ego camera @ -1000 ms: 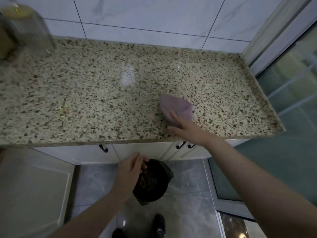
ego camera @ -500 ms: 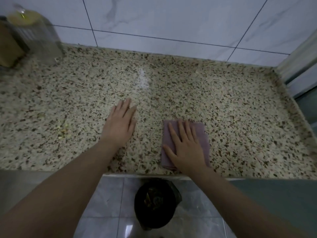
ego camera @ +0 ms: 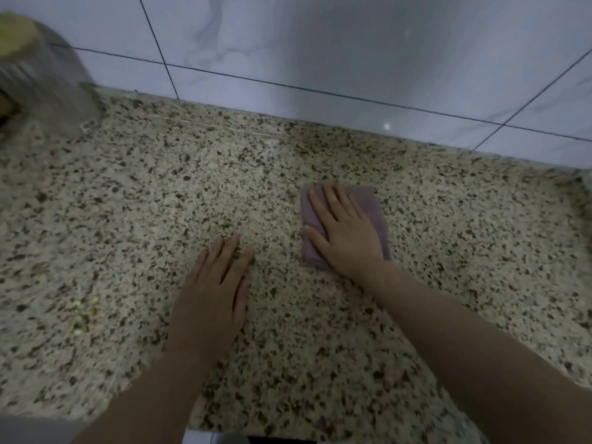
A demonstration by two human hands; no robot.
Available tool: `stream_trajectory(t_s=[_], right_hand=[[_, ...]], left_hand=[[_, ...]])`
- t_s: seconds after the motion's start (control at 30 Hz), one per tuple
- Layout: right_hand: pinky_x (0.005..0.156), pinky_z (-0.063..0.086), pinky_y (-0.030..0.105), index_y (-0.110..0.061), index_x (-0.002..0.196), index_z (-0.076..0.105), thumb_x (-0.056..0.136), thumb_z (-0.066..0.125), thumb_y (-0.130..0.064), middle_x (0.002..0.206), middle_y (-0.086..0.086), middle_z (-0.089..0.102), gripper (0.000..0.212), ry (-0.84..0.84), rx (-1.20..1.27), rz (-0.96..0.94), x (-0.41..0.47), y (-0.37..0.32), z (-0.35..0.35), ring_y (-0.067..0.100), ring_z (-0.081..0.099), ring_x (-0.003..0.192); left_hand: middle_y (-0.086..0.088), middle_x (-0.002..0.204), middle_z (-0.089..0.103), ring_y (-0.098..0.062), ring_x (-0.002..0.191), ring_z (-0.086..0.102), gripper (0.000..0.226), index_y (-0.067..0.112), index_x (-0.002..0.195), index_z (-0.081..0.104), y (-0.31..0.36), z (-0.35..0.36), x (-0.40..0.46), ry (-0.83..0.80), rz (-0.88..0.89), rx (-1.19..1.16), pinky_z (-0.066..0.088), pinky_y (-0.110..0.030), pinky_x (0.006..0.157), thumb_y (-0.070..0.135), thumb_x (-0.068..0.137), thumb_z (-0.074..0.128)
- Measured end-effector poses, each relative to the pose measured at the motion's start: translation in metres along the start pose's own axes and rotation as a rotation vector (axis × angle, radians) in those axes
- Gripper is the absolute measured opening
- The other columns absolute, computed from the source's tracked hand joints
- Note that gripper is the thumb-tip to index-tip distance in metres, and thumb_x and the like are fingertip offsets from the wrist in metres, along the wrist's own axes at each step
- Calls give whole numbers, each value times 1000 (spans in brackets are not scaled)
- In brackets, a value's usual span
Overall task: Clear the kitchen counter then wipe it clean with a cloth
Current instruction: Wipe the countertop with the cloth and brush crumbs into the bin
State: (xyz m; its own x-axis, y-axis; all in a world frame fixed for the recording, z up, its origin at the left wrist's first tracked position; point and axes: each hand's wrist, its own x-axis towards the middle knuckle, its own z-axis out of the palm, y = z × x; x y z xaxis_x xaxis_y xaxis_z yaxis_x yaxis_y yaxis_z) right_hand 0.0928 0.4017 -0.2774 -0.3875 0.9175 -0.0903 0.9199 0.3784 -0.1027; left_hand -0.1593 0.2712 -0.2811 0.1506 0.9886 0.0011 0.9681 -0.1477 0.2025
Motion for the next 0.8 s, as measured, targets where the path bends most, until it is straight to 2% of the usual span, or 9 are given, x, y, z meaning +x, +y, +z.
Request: stream_trajectory(t_s=[0.13,0.23,0.33,0.43,0.5,0.63,0.8], right_hand=[[125,9,38,-19,159,9,103,17,-54,165,8,13,66,-10,-74,-100,75,14,-8,25,11,152],[124,10,38,-16,158,11,104,19,-49,164,10,16,64,5,-87,-91,89,12,-13,27,14,152],[125,9,40,-12,158,7,104,16,-51,165,12,10,67,41,-55,-30,54,-8,-4,28,8,153],[125,4,34,-12,158,8,106,20,-49,166,8,7,65,85,12,-4,-9,-34,13,22,4,154],[124,4,31,-13,158,11,106,22,-47,166,5,9,63,78,54,-1,-18,-36,14,19,5,153],[124,14,37,-12,157,16,106,21,-42,164,7,20,60,66,40,-32,44,-22,0,23,15,152],[123,17,39,-7,156,17,105,20,-38,162,10,24,60,64,-6,2,119,-10,-8,28,20,150]], left_hand=[[2,165,17,-18,154,10,55,25,156,27,-2,2,3,-4,-6,-2,18,-41,123,40,104,20],[1,165,17,-19,154,10,54,24,156,27,-2,2,5,1,3,3,19,-43,123,38,104,22],[0,165,17,-20,154,10,54,24,156,27,-2,3,3,-4,5,9,20,-44,123,37,104,25],[0,165,16,-20,154,10,54,24,156,26,-2,4,3,-8,3,8,19,-44,123,36,103,25],[0,165,16,-20,154,11,54,24,156,26,-1,2,2,-9,-5,11,19,-44,123,36,103,26],[1,166,15,-20,154,10,55,25,157,24,-1,2,2,-8,-3,12,16,-42,124,35,103,27],[1,166,13,-20,154,8,55,26,157,22,-1,3,6,-12,-2,17,17,-44,124,34,103,27]])
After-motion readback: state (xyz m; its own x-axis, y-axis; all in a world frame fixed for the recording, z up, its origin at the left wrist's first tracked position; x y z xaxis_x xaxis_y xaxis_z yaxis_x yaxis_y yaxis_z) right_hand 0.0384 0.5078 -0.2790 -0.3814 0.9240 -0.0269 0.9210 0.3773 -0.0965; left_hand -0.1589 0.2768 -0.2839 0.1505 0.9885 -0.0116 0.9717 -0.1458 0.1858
